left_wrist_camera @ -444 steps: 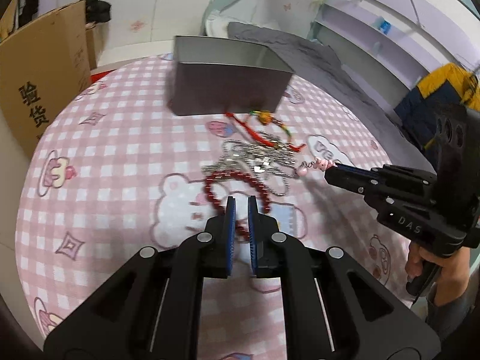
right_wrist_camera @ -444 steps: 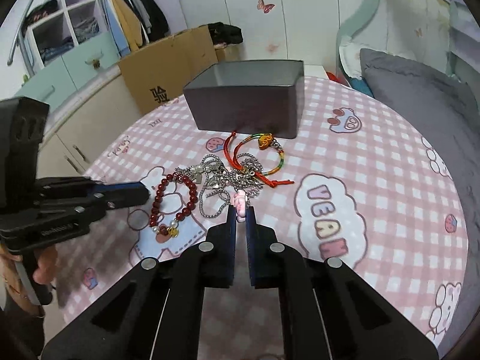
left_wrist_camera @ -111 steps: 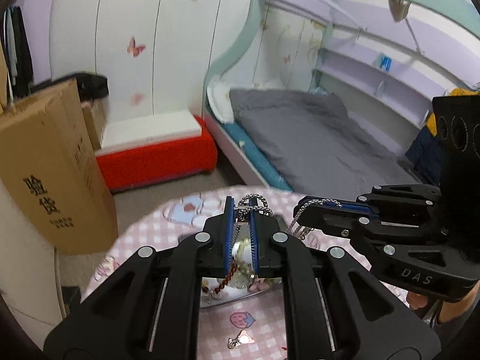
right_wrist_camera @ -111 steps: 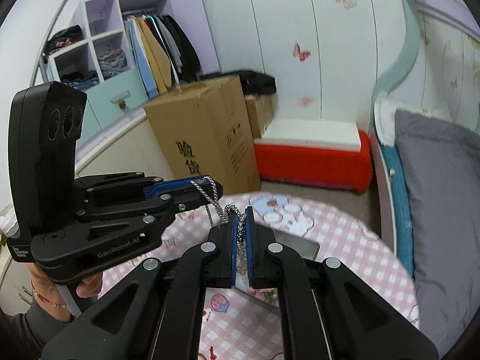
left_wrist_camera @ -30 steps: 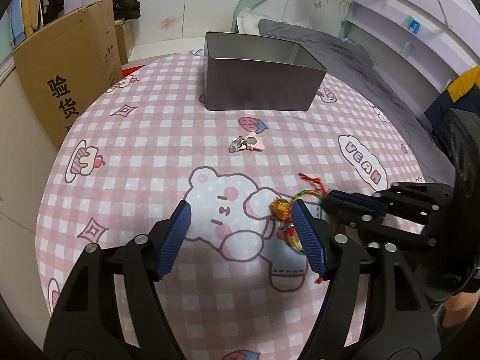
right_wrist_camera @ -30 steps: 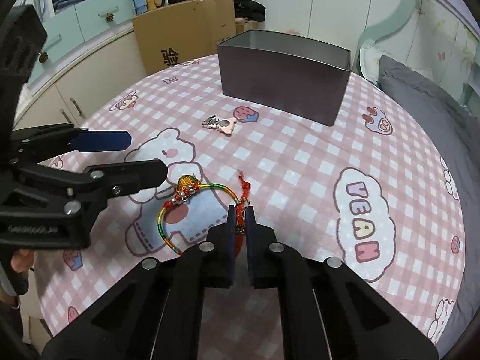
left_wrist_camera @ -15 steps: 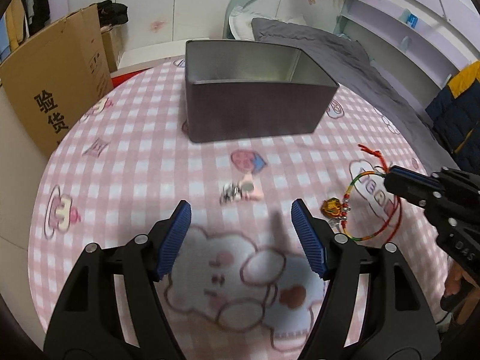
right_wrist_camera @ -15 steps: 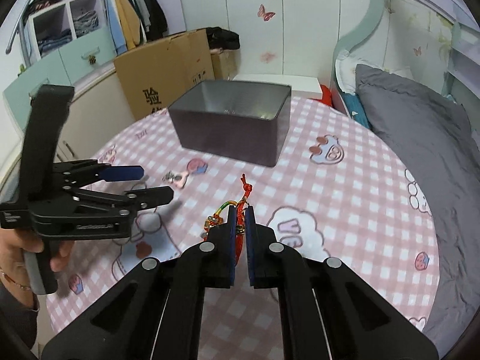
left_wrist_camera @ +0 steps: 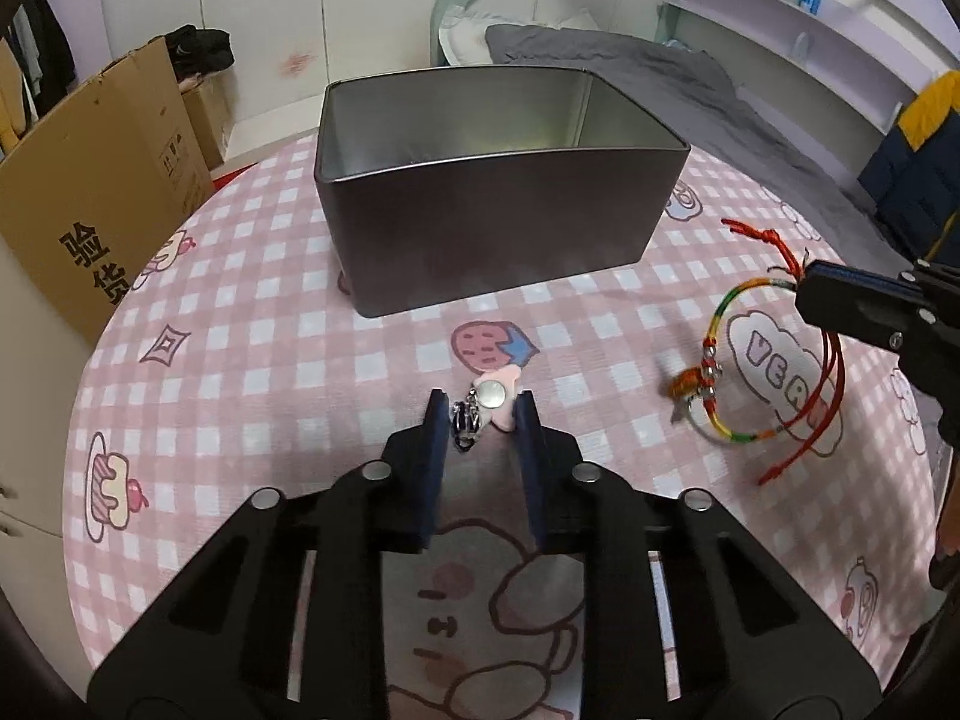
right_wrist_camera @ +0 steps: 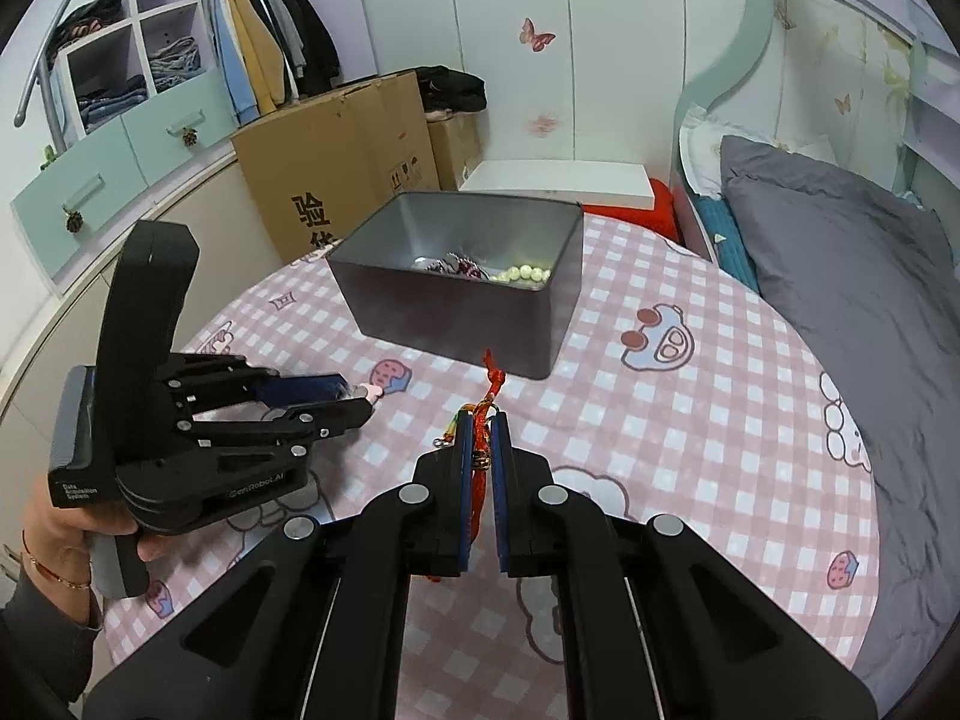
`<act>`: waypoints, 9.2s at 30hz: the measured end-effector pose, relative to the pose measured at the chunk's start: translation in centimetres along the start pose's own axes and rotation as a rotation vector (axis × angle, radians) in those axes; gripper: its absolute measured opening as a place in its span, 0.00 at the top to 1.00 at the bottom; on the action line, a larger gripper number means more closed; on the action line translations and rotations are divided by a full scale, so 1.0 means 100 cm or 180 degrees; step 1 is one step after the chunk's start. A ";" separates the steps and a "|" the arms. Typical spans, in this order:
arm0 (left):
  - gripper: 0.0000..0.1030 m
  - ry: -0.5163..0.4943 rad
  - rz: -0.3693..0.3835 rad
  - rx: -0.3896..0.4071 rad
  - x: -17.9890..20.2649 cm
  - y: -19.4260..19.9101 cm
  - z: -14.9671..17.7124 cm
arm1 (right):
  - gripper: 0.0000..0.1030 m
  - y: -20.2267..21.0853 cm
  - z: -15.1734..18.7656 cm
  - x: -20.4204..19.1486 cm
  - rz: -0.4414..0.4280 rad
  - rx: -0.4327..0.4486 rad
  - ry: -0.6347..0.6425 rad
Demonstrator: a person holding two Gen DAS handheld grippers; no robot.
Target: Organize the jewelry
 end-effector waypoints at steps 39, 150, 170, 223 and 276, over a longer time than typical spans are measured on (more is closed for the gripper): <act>0.86 0.0111 0.0410 0.0477 -0.015 0.034 -0.115 | 0.96 -0.021 -0.104 0.007 -0.0002 0.0585 0.0061; 0.07 0.0002 -0.1122 0.2617 0.079 0.347 0.006 | 0.08 0.248 -0.023 -0.120 0.0808 0.2167 0.0458; 0.07 -0.0001 -0.1128 0.2614 0.078 0.346 0.006 | 0.08 0.247 -0.023 -0.119 0.0805 0.2156 0.0443; 0.07 -0.0007 -0.1134 0.2591 0.077 0.344 0.008 | 0.08 0.243 -0.020 -0.120 0.0807 0.2129 0.0432; 0.07 -0.0018 -0.1139 0.2431 0.061 0.326 0.012 | 0.08 0.224 -0.016 -0.107 0.0829 0.1982 0.0346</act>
Point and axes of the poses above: each gripper's, at about its wrist camera, not at the fingertips, and y roughly against the way its jaws point, x to its right, z to its underside, the point moved 2 cm from there along -y, roughly the way its jaws point, and after that the axes turned 9 degrees about x, right-handed, at the moved point
